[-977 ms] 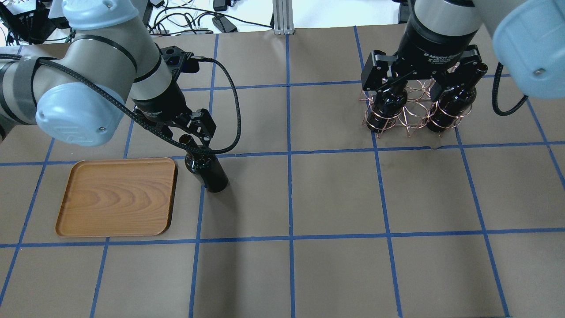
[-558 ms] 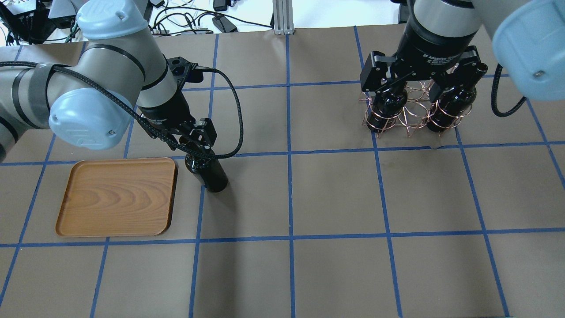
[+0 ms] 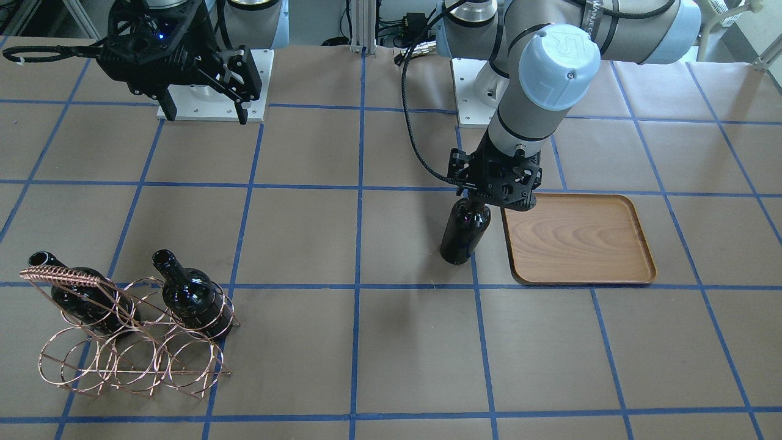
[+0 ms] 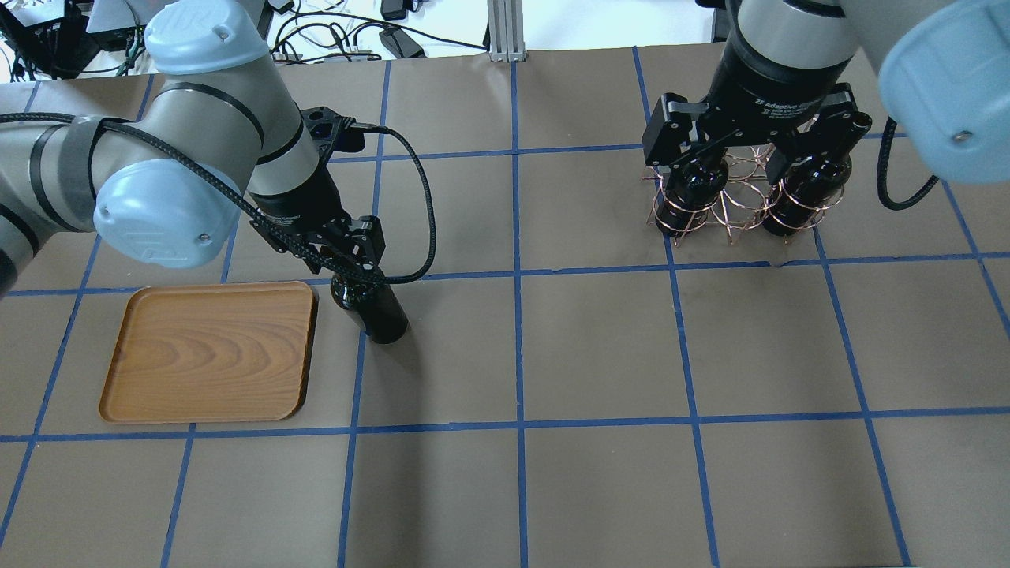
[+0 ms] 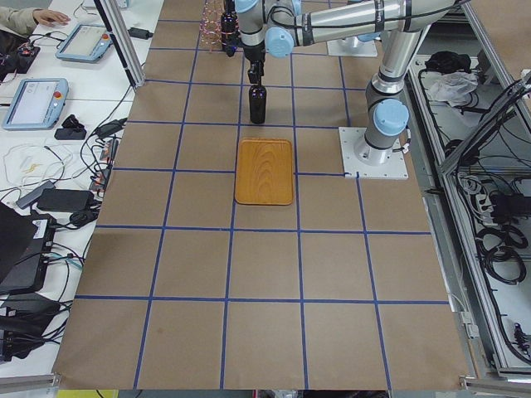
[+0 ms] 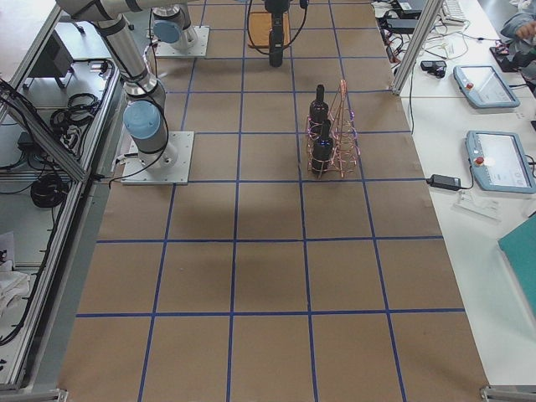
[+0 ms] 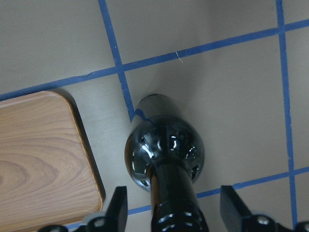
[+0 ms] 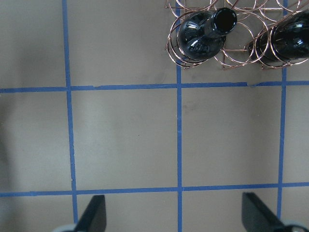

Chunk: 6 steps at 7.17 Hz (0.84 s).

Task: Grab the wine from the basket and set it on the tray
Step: 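Lower the left gripper onto the bottle neck while the right gripper returns to the rack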

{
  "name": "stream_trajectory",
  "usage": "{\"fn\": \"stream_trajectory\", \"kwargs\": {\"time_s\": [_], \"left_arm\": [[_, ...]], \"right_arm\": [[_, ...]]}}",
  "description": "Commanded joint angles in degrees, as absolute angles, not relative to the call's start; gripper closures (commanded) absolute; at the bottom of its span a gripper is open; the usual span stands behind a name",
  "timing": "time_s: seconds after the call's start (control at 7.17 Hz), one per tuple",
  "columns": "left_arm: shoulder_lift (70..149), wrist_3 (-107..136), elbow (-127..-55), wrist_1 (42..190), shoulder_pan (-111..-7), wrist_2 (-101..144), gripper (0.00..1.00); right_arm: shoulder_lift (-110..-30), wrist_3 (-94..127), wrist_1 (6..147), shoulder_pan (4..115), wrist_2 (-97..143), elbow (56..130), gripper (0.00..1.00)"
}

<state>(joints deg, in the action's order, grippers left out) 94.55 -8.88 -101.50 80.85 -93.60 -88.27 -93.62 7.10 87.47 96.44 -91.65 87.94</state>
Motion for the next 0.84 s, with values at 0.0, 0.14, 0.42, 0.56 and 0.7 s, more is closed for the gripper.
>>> {"fn": "stream_trajectory", "kwargs": {"time_s": [0.0, 0.14, 0.42, 0.56, 0.7], "left_arm": [[94.7, -9.1, -101.3, 80.8, -93.5, -88.2, 0.29], [94.8, -8.9, -101.3, 80.7, -93.6, -88.2, 0.34], [94.7, -8.8, -101.3, 80.8, -93.6, -88.0, 0.41], [94.7, -8.7, -101.3, 80.9, -93.5, -88.0, 0.43], [94.7, -8.7, -101.4, 80.9, -93.6, -87.9, 0.55]], "right_arm": [[-93.6, 7.0, 87.3, 96.4, -91.6, 88.0, 0.00], [-93.6, 7.0, 87.3, 96.4, -91.7, 88.0, 0.00], [-93.6, 7.0, 87.3, 96.5, -91.7, 88.0, 0.00], [-93.6, 7.0, 87.3, 96.5, -91.8, 88.0, 0.00], [-93.6, 7.0, 87.3, 96.5, -91.8, 88.0, 0.00]]}}
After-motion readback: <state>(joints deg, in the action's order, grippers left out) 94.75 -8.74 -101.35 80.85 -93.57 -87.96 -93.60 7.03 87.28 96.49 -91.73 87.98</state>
